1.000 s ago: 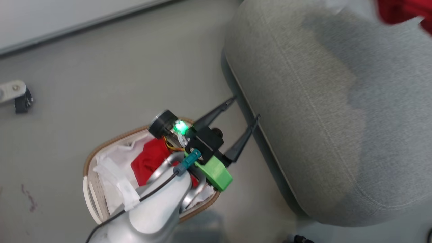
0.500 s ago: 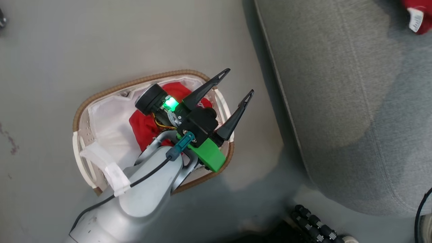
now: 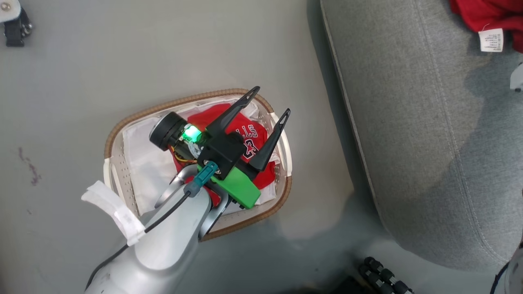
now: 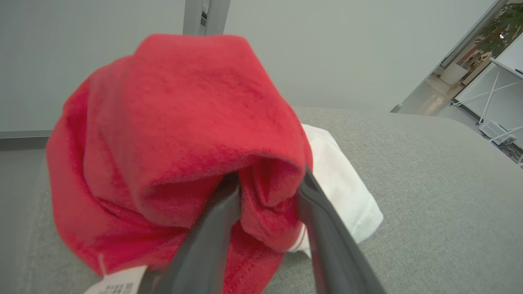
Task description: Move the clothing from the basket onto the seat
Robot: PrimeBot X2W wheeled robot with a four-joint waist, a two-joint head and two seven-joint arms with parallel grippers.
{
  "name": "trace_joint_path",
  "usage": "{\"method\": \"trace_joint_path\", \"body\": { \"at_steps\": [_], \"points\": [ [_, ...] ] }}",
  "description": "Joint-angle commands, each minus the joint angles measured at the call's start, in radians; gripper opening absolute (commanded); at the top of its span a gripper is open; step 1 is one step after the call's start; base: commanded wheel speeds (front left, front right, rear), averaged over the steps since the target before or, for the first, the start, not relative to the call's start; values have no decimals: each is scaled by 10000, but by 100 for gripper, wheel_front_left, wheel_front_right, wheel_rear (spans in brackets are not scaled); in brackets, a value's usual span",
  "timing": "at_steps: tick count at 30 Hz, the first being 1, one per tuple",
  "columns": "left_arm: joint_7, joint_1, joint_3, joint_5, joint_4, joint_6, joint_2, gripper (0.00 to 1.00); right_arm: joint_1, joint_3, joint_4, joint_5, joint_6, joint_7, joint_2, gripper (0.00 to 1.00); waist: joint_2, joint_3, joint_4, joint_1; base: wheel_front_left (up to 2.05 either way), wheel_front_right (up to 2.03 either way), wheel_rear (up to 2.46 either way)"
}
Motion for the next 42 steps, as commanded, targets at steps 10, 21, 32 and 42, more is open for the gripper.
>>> {"method": "trace_joint_path", "body": {
  "at_steps": [10,21,32,42],
  "points": [
    [1,1257,1240,-362,-73,-7,-383,100,1630,698,-204,396,-14,-4,-503,100,0,-2452,388,-2,0,0,0],
    [1,3194,3344,-488,38,46,-853,100,2772,2322,-498,884,-14,-4,-218,100,0,-5094,1091,-2,0,0,0],
    [3,5128,5416,-450,-27,372,-982,100,4633,3117,-1353,1877,-14,-4,1119,100,0,-6410,1680,-2,0,0,0],
    [3,6234,6255,-465,-41,352,-998,100,6642,3440,-2323,2633,-14,-4,1637,100,0,-6659,2045,-2,0,0,0]
  ]
}}
